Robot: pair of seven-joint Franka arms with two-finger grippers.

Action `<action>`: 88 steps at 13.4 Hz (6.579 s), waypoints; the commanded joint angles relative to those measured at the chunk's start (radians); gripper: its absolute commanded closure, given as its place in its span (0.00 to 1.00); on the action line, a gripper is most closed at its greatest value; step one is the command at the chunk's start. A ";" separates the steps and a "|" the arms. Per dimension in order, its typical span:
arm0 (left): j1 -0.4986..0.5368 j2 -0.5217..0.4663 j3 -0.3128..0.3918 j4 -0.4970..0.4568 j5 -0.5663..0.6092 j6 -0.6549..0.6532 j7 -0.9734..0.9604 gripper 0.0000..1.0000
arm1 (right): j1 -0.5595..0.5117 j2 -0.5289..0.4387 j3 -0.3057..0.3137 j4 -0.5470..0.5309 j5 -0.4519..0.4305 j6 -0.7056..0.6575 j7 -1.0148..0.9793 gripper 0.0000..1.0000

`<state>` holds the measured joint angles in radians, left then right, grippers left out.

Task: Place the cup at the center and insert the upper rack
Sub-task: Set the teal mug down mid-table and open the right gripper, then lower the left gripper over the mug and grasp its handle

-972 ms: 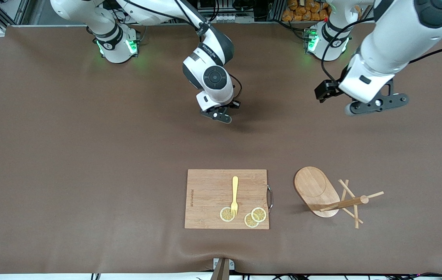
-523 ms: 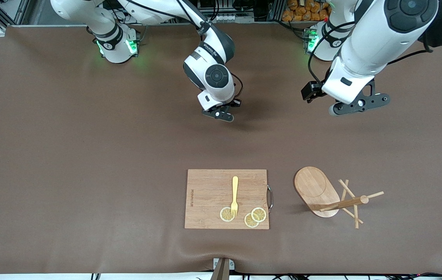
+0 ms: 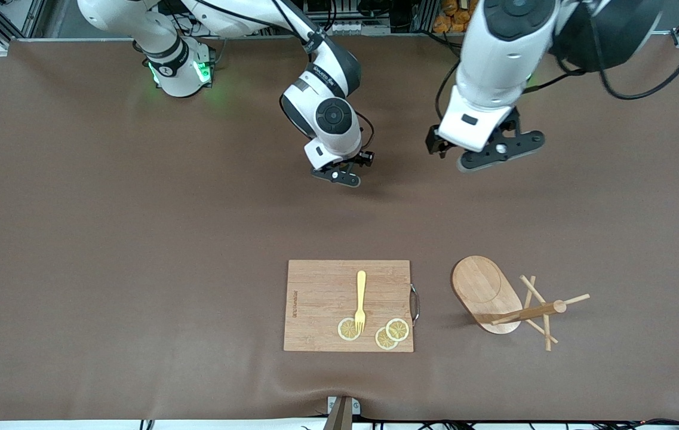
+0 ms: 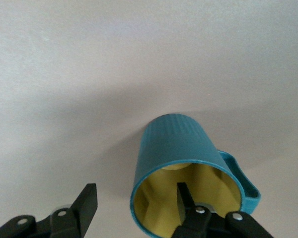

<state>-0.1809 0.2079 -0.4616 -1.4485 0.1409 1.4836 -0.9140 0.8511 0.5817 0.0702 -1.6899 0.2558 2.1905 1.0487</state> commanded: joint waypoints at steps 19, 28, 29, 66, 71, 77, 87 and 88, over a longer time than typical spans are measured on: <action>-0.322 0.211 0.012 0.102 0.230 0.179 -0.650 0.00 | -0.731 -0.443 -0.055 0.101 -0.338 -0.477 -1.013 0.00; -0.625 0.407 0.125 0.180 0.362 0.198 -1.081 0.00 | -0.868 -0.557 -0.072 0.091 -0.326 -0.482 -1.182 0.00; -0.691 0.421 0.183 0.180 0.362 0.198 -1.126 0.00 | -0.868 -0.569 -0.084 0.090 -0.326 -0.485 -1.208 0.00; -1.201 0.740 0.587 0.237 0.347 0.198 -1.603 0.02 | -0.865 -0.536 -0.132 0.173 -0.265 -0.681 -1.109 0.00; -1.200 0.742 0.584 0.237 0.322 0.207 -1.603 0.10 | -0.856 -0.536 -0.130 0.177 -0.245 -0.739 -1.076 0.00; -1.197 0.742 0.586 0.237 0.293 0.244 -1.609 0.28 | -0.857 -0.536 -0.133 0.174 -0.221 -0.744 -1.076 0.00; -1.195 0.777 0.586 0.234 0.283 0.277 -1.614 0.60 | -0.843 -0.525 -0.132 0.177 -0.221 -0.741 -1.075 0.00; -1.195 0.777 0.587 0.234 0.273 0.280 -1.614 0.62 | -0.836 -0.523 -0.132 0.177 -0.221 -0.741 -1.075 0.00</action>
<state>-1.3732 0.9746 0.1158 -1.2344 0.4394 1.7568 -2.5157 -0.0013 0.0483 -0.0576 -1.5264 0.0250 1.4549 -0.0454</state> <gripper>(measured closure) 0.559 0.000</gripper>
